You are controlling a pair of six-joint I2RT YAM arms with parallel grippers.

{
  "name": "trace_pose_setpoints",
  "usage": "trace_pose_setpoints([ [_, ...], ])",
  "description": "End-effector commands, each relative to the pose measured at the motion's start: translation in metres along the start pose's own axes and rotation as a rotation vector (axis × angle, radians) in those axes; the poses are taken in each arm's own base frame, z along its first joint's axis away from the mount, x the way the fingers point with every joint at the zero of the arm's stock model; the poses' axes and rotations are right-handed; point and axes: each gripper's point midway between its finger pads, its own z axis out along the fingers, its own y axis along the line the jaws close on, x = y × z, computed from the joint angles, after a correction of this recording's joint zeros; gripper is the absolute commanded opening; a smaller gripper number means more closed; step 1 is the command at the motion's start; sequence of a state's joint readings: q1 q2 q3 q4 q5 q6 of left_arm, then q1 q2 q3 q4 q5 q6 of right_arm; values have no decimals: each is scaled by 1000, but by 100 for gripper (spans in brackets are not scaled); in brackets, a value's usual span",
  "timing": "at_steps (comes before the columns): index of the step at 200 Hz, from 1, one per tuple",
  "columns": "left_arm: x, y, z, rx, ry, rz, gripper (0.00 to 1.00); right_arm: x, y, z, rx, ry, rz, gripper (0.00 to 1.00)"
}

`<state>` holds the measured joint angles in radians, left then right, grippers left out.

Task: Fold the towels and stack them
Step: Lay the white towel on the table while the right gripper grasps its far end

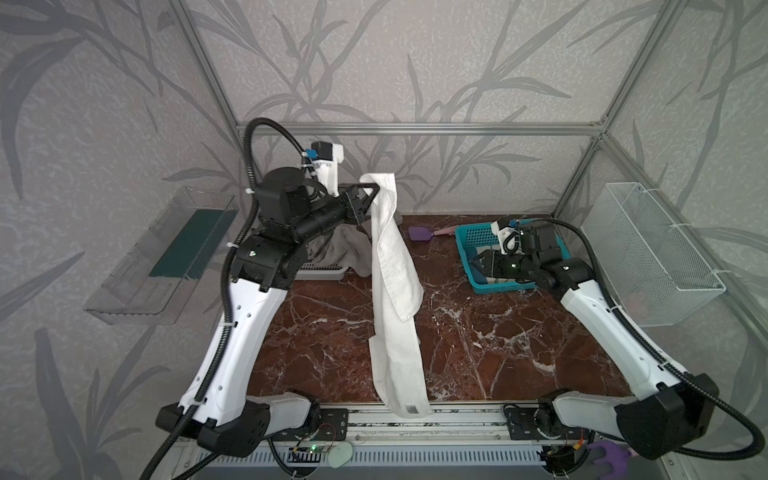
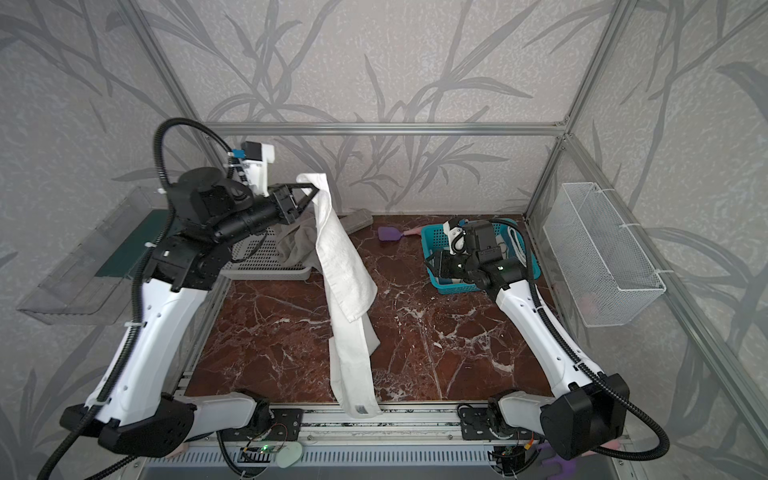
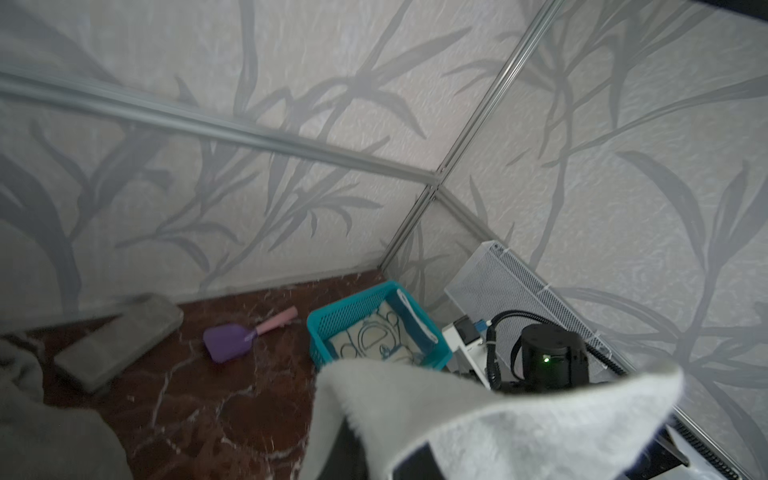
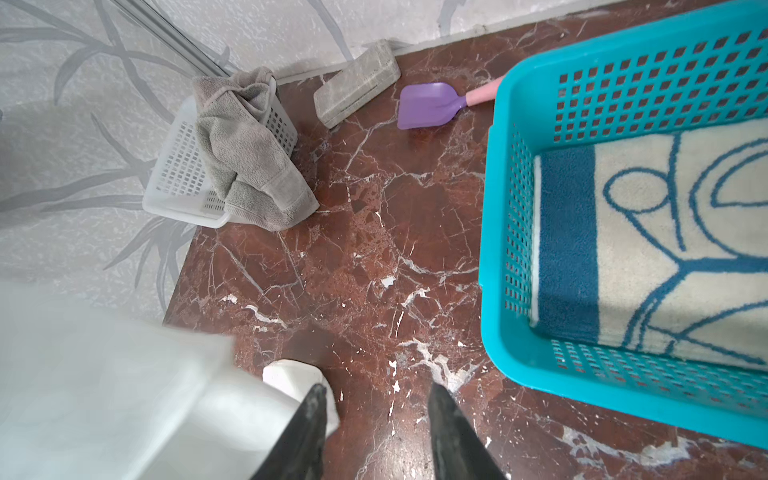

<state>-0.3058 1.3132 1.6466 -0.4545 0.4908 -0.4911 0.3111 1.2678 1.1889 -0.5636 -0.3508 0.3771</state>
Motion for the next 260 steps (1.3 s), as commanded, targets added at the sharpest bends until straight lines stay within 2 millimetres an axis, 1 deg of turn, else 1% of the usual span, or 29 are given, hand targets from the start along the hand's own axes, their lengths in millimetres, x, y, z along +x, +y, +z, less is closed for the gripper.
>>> trace_pose_setpoints([
  [1,67,60,48,-88,168,-117,58,19,1,4,-13,28,23,41],
  [6,84,76,53,-134,215,-136,62,24,1,6,-11,41,21,41],
  [10,98,89,56,-171,250,-148,63,29,1,7,-8,51,18,41],
  [19,124,110,58,-240,311,-173,64,40,0,10,7,77,9,41],
  [27,145,124,58,-279,345,-200,64,50,2,14,18,100,-7,41],
  [45,185,139,55,-288,379,-271,63,73,2,26,45,156,-33,41],
  [55,208,145,50,-297,398,-303,60,86,2,36,55,186,-43,41],
  [68,237,149,42,-320,436,-315,57,97,2,51,73,219,-57,41],
  [82,270,144,32,-328,502,-297,55,104,0,67,103,248,-86,42],
  [100,305,132,17,-329,606,-251,53,103,-9,89,162,268,-125,44],
  [123,346,104,4,-293,719,-165,48,95,-19,113,232,298,-154,47],
  [142,377,78,-2,-248,796,-109,43,90,-23,135,267,321,-178,48],
  [143,379,77,-2,-245,800,-108,42,93,-26,139,274,332,-178,48],
  [148,386,73,-3,-237,818,-106,42,94,-28,147,285,345,-183,48],
  [157,402,70,-5,-227,854,-110,41,93,-32,158,304,360,-194,48],
  [168,420,78,-8,-241,897,-122,42,93,-35,172,317,382,-200,48],
  [182,435,107,-16,-358,944,-94,45,95,-31,191,294,433,-188,48],
  [188,436,121,-20,-427,959,-84,45,100,-29,200,286,469,-187,48],
  [196,438,134,-23,-473,979,-83,46,106,-27,208,288,508,-196,48],
  [209,434,153,-26,-539,984,-109,48,117,-29,216,311,554,-216,48],
  [218,431,166,-28,-588,970,-141,48,127,-31,218,314,582,-222,48],
  [232,428,185,-32,-645,967,-181,49,145,-33,216,312,629,-208,47],
  [242,427,199,-40,-710,983,-200,49,158,-34,213,310,660,-206,47],
  [260,419,221,-54,-816,988,-216,51,181,-36,203,330,703,-222,46],
])
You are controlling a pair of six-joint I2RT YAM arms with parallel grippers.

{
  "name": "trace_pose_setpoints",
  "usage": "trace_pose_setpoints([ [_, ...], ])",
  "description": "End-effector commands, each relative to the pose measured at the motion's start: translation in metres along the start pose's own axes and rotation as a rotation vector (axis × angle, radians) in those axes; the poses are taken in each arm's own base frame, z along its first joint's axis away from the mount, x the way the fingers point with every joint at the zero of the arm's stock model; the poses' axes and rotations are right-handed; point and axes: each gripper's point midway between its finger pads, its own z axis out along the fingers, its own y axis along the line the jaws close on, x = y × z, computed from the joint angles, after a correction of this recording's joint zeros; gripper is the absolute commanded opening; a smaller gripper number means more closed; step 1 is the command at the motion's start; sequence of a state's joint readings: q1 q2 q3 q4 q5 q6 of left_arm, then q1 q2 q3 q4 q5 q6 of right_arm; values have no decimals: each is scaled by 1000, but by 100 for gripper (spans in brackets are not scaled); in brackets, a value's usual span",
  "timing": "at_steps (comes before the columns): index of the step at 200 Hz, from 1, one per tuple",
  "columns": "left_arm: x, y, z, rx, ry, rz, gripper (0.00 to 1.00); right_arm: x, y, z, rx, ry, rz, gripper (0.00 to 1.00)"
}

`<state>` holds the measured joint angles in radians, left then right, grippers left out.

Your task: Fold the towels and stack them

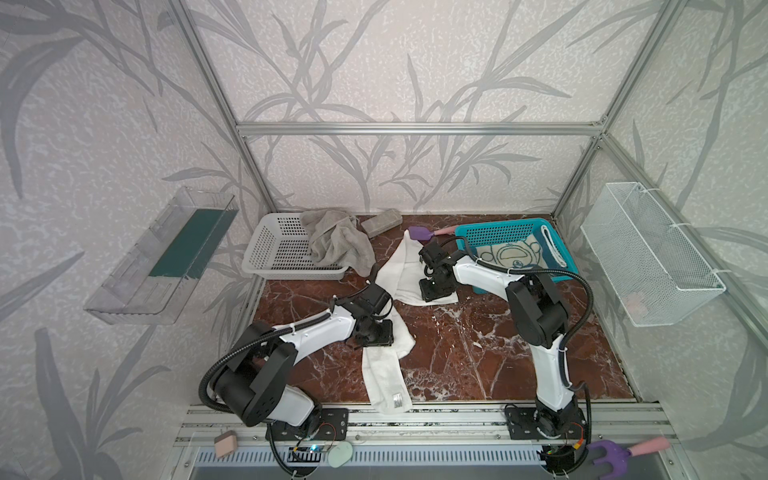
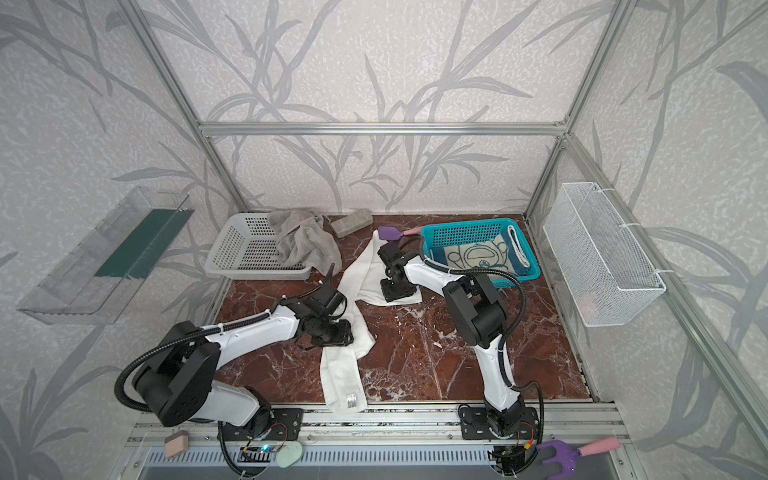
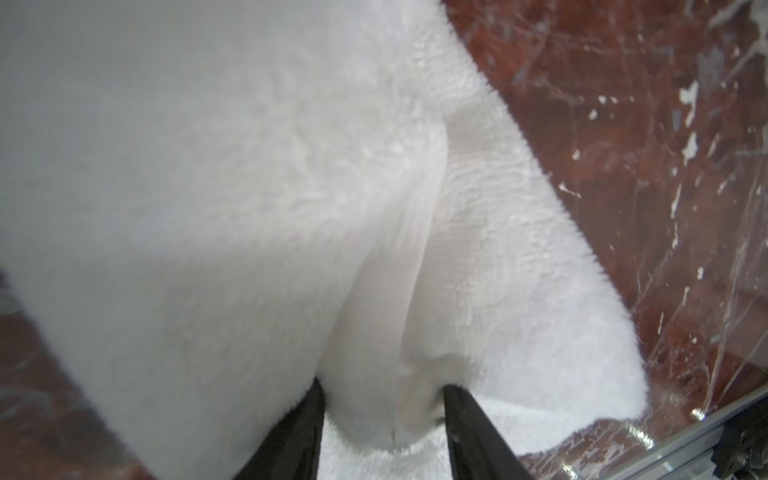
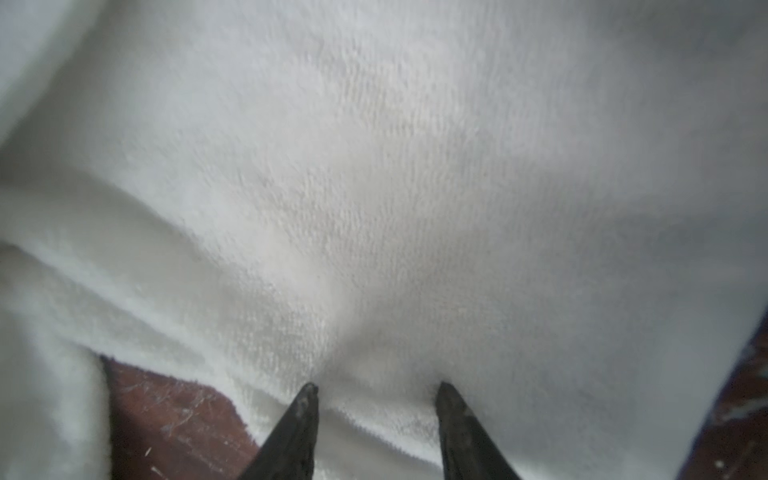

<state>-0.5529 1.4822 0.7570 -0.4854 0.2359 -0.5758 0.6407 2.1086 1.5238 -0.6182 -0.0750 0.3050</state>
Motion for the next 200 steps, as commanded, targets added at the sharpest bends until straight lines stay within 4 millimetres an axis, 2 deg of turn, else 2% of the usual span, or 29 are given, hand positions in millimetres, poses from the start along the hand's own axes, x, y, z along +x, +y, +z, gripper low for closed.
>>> trace_pose_setpoints([
  [1,10,57,2,-219,63,-79,51,59,-2,11,27,171,-9,46],
  [25,-4,84,-16,-272,11,-165,53,99,11,11,23,210,-26,44],
  [44,-20,102,-41,-356,-85,-184,56,136,23,10,48,250,-54,44],
  [60,-32,106,-63,-410,-151,-152,56,159,32,4,71,257,-77,44],
  [68,-39,102,-73,-403,-179,-128,57,165,36,-2,73,246,-74,44],
  [81,-50,89,-85,-355,-218,-71,57,168,38,-16,77,202,-60,45],
  [93,-59,75,-94,-306,-254,-28,57,162,39,-34,65,126,-25,47],
  [111,-78,44,-103,-198,-318,54,57,152,39,-61,32,11,42,51],
  [124,-92,19,-105,-136,-358,120,57,151,34,-70,18,-42,123,53],
  [153,-116,-36,-94,-74,-367,271,58,171,24,-68,-12,-51,241,56],
  [181,-127,-88,-67,-18,-288,377,58,199,16,-58,-37,-21,336,57],
  [200,-132,-115,-44,11,-240,428,57,215,9,-53,-26,-1,353,58],
])
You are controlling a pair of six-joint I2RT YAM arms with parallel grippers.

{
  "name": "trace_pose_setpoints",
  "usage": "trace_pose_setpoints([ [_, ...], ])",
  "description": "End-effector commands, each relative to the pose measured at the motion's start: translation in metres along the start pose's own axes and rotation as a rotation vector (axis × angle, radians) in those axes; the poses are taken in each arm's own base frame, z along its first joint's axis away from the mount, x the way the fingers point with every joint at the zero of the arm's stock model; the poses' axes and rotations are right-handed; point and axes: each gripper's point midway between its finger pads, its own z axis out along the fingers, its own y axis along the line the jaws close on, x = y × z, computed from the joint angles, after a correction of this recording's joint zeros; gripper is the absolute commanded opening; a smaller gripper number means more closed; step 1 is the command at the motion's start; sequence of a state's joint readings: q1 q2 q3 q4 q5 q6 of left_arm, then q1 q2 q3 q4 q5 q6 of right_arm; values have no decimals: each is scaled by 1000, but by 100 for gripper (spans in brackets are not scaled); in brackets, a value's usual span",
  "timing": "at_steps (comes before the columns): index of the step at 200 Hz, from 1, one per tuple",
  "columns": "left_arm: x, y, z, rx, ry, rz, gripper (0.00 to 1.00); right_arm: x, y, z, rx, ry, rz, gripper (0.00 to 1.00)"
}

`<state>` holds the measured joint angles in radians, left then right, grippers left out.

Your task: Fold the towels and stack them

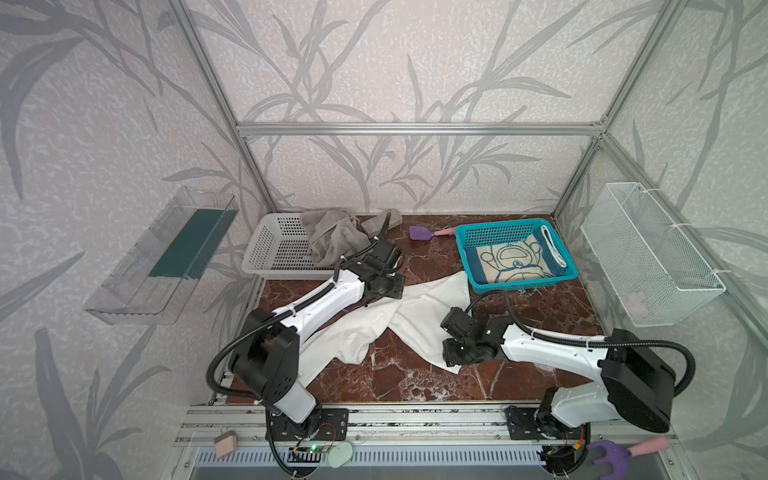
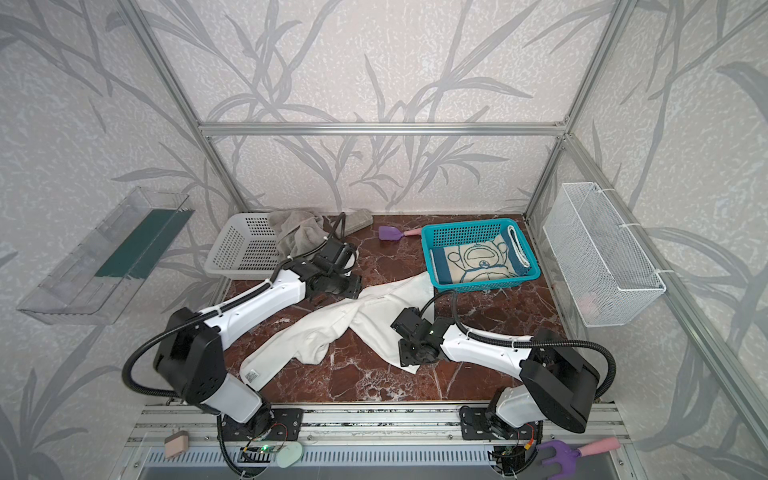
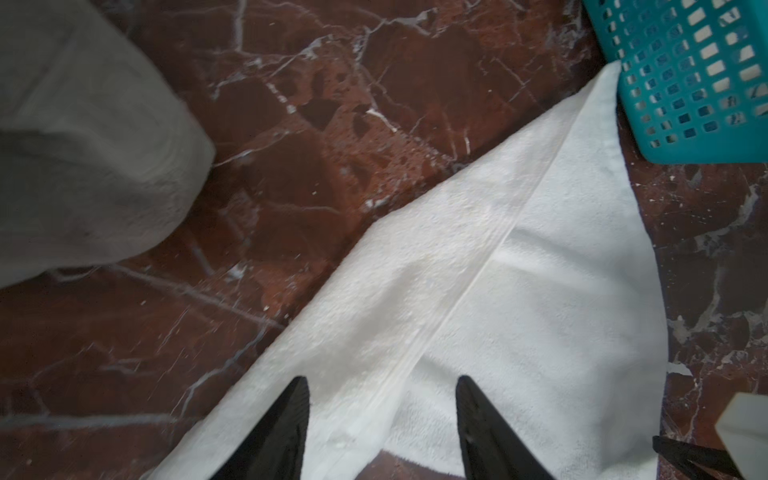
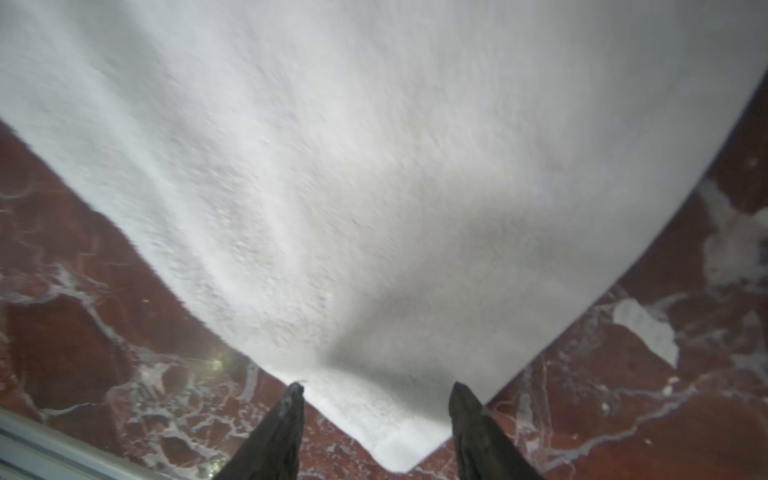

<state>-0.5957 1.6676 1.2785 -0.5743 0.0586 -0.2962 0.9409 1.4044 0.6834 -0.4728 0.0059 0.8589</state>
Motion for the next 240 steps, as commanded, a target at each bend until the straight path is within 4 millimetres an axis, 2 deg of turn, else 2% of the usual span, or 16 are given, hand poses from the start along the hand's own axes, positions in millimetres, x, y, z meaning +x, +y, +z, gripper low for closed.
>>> trace_pose_setpoints([
  [1,-8,-33,19,76,37,84,57,10,-3,1,-20,0,86,58],
  [20,-7,-52,42,115,87,93,57,22,-14,10,13,34,88,55],
  [36,0,-50,58,97,132,61,57,30,-21,15,36,58,71,47],
  [51,11,-38,68,46,159,36,57,34,-25,17,55,71,62,35],
  [70,38,-17,74,-13,202,8,57,34,-26,17,60,70,31,18],
  [93,81,14,69,-90,263,-41,57,27,-29,14,97,56,-18,8],
  [121,128,51,54,-190,303,-116,57,13,-32,12,131,47,-59,6],
  [132,142,58,49,-211,325,-140,57,7,-29,16,122,35,-72,8],
  [146,149,61,44,-220,334,-155,57,3,-27,21,114,31,-78,16],
  [154,147,60,41,-218,325,-161,57,1,-25,23,111,35,-78,23],
  [165,138,57,35,-202,296,-165,58,0,-22,25,110,48,-81,36],
  [180,113,46,28,-158,237,-154,58,1,-19,25,103,68,-79,48],
  [215,39,12,17,-28,103,-64,62,13,-18,21,83,84,-42,52],
  [240,-4,-10,31,44,48,25,63,20,-17,17,81,92,-29,53],
])
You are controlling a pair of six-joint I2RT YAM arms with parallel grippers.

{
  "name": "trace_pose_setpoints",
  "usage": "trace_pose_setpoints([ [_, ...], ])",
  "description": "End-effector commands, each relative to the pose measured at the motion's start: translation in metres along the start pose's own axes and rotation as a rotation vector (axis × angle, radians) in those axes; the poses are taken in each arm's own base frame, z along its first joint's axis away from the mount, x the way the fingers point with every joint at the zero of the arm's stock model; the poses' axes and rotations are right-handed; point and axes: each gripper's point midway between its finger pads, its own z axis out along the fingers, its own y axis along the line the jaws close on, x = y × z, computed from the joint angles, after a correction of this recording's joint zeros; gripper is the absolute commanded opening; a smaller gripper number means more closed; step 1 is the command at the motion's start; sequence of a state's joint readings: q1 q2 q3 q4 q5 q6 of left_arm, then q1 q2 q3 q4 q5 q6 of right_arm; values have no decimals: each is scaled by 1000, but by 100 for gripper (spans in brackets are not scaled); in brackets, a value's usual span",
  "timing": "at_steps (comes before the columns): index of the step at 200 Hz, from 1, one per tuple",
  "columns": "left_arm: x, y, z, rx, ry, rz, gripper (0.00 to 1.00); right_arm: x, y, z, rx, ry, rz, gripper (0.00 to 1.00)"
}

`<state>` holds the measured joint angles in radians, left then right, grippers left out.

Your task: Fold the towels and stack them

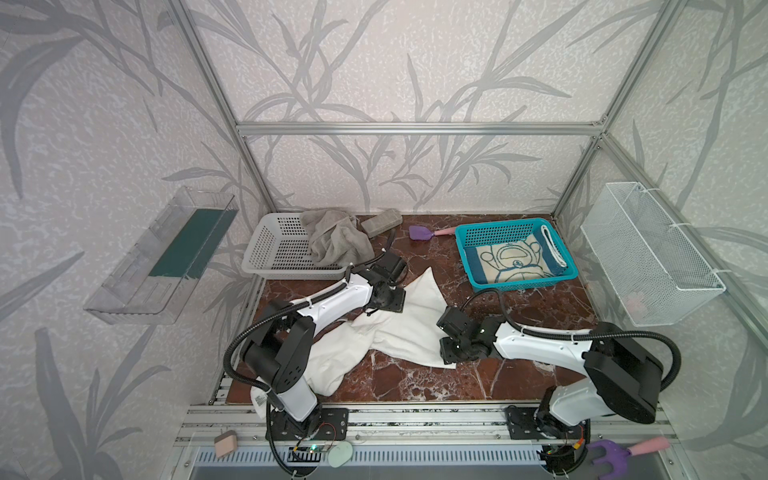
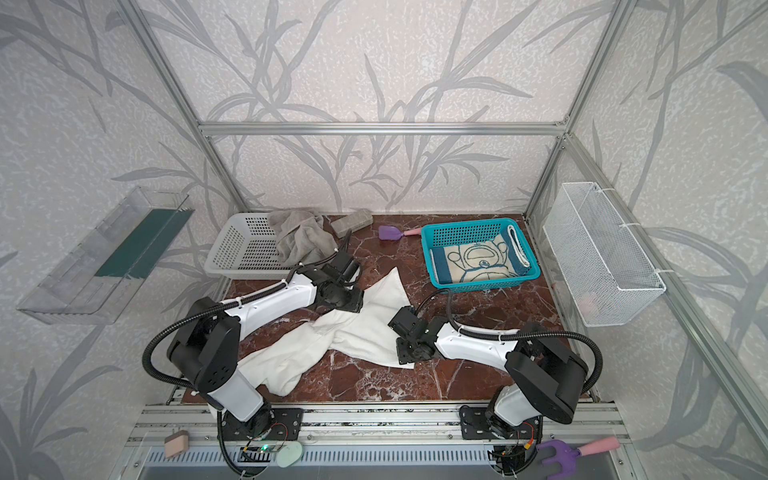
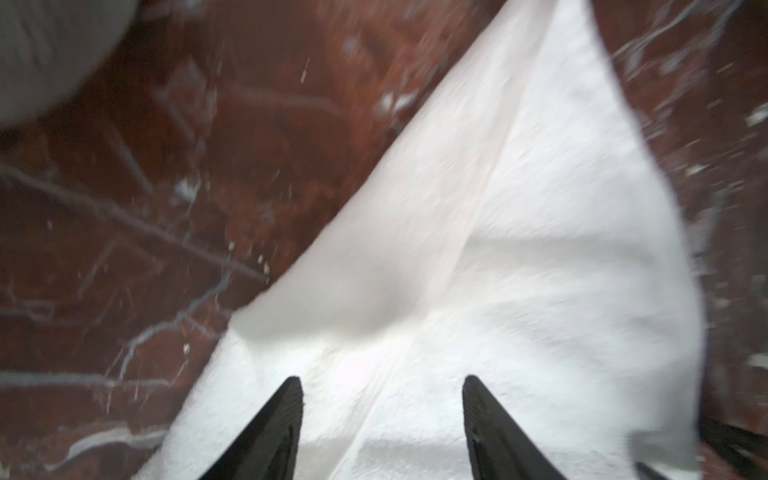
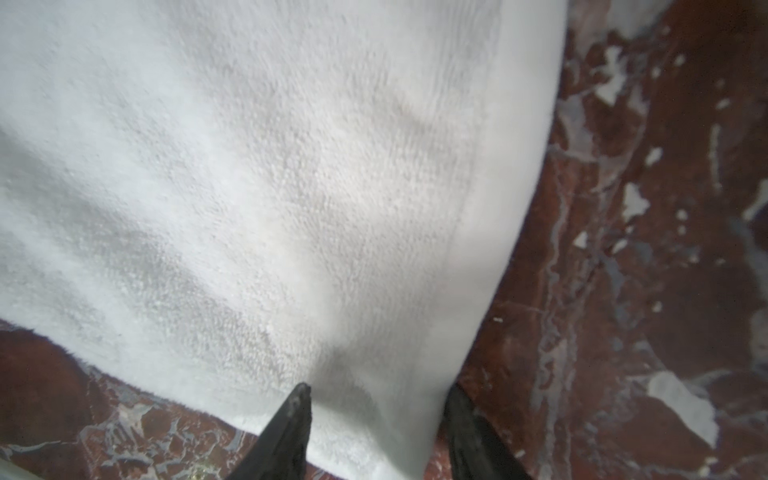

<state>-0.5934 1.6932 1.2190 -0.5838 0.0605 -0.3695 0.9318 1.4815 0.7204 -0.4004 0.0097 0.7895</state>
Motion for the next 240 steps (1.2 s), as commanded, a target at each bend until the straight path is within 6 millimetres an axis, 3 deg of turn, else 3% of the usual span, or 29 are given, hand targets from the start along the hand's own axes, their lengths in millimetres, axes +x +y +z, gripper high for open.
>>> trace_pose_setpoints([
  [1,-35,-24,9,73,-41,106,63,39,-29,5,98,123,31,53],
  [55,-94,-61,64,147,-48,188,63,56,-35,17,122,167,55,55],
  [112,-100,-63,115,125,18,216,62,67,-36,34,131,226,45,51],
  [124,-101,-63,117,121,16,216,54,71,-38,38,131,242,46,40],
  [139,-106,-63,112,120,-4,214,25,74,-38,44,123,247,38,24],
  [159,-120,-65,87,118,-62,224,0,71,-38,47,130,246,6,8],
  [176,-132,-64,54,112,-129,242,0,62,-33,40,131,228,-25,0],
  [203,-152,-62,-12,109,-257,261,0,38,-29,16,142,141,-62,0],
  [220,-163,-61,-60,104,-362,278,0,14,-29,-12,165,78,-95,0],
  [240,-175,-59,-126,103,-494,304,0,-23,-33,-61,195,-33,-132,0],
])
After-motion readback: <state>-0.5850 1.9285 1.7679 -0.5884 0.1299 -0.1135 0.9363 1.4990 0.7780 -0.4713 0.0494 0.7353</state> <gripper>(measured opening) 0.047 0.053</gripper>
